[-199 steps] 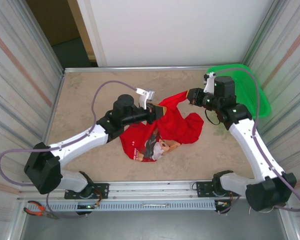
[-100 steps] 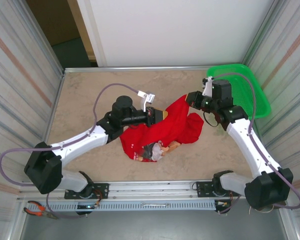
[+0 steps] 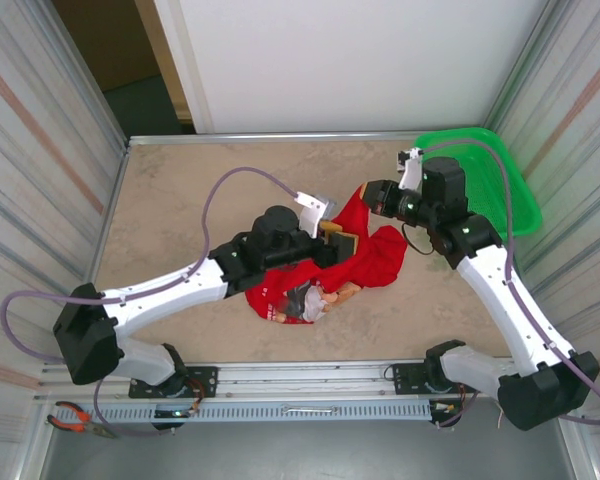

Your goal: Fold the inside-out t-shirt

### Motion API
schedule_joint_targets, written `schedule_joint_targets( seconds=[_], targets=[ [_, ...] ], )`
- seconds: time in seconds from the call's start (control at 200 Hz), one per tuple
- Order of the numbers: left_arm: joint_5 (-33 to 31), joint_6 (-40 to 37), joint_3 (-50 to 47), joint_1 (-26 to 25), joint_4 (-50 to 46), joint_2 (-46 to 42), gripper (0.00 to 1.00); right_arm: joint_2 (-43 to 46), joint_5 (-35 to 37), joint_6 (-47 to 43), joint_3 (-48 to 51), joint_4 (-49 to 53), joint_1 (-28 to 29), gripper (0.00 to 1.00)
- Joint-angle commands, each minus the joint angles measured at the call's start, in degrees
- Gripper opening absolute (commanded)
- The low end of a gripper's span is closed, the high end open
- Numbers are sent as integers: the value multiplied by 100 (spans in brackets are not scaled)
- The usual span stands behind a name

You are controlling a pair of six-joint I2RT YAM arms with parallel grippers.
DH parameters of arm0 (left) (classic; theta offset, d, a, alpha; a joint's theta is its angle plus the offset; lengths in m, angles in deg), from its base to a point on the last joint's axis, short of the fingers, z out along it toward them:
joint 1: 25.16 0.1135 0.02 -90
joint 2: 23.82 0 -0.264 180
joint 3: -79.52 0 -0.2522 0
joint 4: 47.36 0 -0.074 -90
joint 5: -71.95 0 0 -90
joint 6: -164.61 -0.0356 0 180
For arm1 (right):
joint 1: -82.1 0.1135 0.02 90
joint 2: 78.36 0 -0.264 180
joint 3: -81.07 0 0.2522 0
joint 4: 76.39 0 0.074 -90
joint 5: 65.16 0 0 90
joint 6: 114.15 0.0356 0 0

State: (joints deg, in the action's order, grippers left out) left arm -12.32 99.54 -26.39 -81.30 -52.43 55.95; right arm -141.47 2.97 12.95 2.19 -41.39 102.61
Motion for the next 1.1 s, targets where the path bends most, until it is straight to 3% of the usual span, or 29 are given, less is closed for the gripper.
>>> schedule_joint_targets(
  seconds=[0.0,0.291,0.331,0.456,0.511,0.686,0.807,0.897,0.912,0.952,0.987,1.032,1.097],
  targets=[
    [-723,-283,342,-38,-67,245,60,148,159,95,-220,48,131,0],
    [-1029,-182,634,-34,-237,840,58,272,352,88,-284,139,313,0],
    [-995,-164,605,-16,-242,880,49,288,391,76,-282,161,313,0],
    [-669,36,276,150,-54,817,1,274,646,-20,-271,260,297,0],
    [-465,160,22,260,151,664,0,224,822,-94,-218,289,265,0],
    [1078,490,-708,844,968,45,0,-168,1250,-316,71,232,97,0],
    [2725,1237,-1082,1452,1988,-84,0,-546,1363,-326,277,65,-43,0],
    [3391,1818,-1251,1763,2766,-28,0,-831,1074,-342,319,-6,-160,0],
    [3450,1875,-1252,1800,2819,-23,0,-868,1012,-350,309,3,-171,3],
    [3547,1931,-1264,1859,2884,-20,0,-896,888,-362,284,40,-172,26],
    [3578,1914,-1255,1883,2862,-29,0,-856,832,-370,279,85,-171,40],
    [3583,1834,-1218,1887,2715,-44,0,-715,832,-370,293,143,-136,48],
    [3608,1732,-1166,1896,2604,-41,0,-434,868,-350,342,304,-102,50]
  ],
)
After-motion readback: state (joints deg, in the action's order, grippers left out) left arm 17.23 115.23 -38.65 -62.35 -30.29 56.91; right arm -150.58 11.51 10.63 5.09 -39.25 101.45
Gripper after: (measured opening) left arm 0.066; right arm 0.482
